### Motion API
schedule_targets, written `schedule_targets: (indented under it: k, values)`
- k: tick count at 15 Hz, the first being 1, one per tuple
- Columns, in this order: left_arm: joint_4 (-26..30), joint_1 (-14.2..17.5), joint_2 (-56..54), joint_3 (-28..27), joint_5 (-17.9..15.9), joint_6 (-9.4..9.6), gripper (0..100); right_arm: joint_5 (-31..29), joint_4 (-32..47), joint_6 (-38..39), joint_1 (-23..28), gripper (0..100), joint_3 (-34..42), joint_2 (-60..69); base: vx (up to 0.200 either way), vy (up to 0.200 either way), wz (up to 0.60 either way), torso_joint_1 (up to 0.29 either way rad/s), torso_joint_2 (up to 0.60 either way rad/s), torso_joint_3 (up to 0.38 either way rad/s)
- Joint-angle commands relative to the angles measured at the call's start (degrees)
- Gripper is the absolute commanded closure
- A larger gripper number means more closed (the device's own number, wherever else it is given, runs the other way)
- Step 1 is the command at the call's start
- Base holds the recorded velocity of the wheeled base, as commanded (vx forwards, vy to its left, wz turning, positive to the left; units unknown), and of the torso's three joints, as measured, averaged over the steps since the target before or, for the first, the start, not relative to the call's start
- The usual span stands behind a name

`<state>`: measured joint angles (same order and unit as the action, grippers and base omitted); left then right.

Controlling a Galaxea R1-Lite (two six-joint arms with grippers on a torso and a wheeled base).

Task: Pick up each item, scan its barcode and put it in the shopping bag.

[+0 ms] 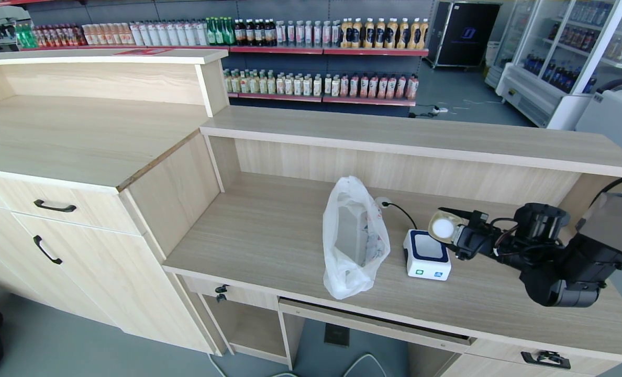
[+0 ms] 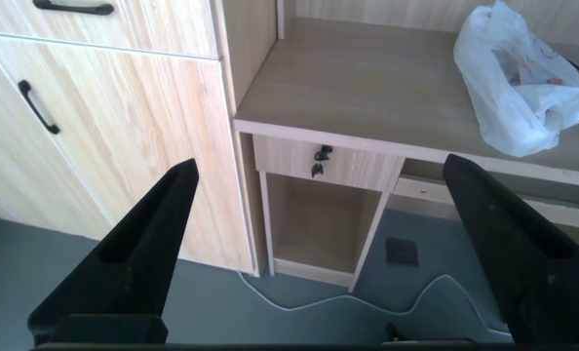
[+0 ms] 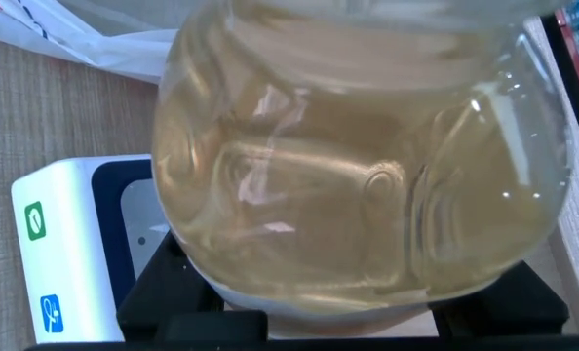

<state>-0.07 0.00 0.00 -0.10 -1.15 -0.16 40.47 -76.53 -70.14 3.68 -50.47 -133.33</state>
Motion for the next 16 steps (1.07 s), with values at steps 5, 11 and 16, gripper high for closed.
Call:
schedule_targets:
  k: [5, 11, 16]
  values:
    - [0.0, 0.0, 0.1, 0.0, 0.0, -0.02, 0, 0.0, -0.1, 1.2, -0.6, 100, -1.4, 0.7, 0.0, 0.0, 0.0, 0.0, 0.0, 0.0]
    - [0.0, 0.0, 0.1, 0.0, 0.0, -0.02, 0, -10.7, 7.0, 21.5, 9.1, 100, 8.0, 23.7, 0.0, 0.0, 0.0, 0.0, 0.0, 0.0]
    - [0.0, 0.0, 0.1, 0.0, 0.0, -0.02, 0, -22.1, 15.4, 35.6, 16.2, 100, 16.9, 35.3, 0.0, 0.0, 0.0, 0.0, 0.0, 0.0]
